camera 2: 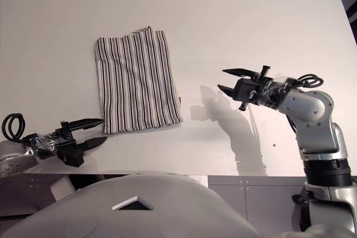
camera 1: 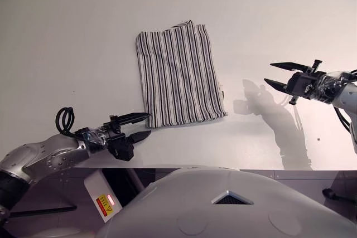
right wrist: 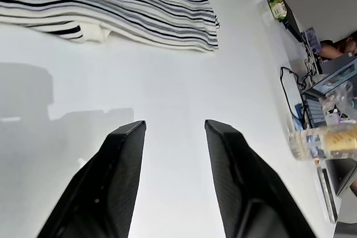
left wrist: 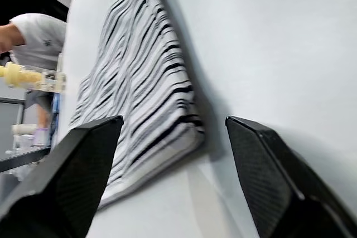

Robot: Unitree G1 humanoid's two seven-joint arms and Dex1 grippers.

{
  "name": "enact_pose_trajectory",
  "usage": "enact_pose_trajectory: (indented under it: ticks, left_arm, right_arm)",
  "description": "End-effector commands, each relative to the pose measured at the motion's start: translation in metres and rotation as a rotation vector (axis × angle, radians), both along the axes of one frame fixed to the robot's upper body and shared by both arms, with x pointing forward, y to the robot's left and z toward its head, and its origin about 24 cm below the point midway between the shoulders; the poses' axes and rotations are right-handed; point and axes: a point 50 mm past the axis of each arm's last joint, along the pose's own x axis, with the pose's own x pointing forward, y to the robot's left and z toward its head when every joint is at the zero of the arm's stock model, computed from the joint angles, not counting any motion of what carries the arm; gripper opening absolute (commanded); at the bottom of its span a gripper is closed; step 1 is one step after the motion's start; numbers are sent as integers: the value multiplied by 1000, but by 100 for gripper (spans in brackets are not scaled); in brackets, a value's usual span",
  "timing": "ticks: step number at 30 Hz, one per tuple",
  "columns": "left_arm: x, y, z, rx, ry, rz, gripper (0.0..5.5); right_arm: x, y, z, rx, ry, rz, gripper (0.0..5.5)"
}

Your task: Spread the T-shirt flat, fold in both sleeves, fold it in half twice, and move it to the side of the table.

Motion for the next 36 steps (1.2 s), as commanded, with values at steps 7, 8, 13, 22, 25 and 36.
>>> enact_pose_trajectory:
  ticks: [7, 8, 13, 22, 25, 36]
  left_arm:
    - [-2, 2, -31, 135, 74, -69, 264]
    - [-3, 3, -30, 136, 81, -72, 245]
    - [-3, 8, -30, 142, 119, -65, 162]
    - [2, -4, -19, 60, 235, -18, 34]
    - [5, -6, -17, 68, 245, -38, 11]
    - [9, -6, -15, 98, 253, -89, 10]
  right_arm:
    - [5, 18, -5, -32, -45, 121, 197]
    - [3, 18, -7, -51, -52, 144, 197]
    - [-11, 23, -13, -101, -116, 284, 197]
    - [-41, 38, -38, -142, -161, 548, 197]
    - [-40, 54, -53, -141, -137, 599, 197]
    - [-12, 83, -69, -159, -201, 641, 197]
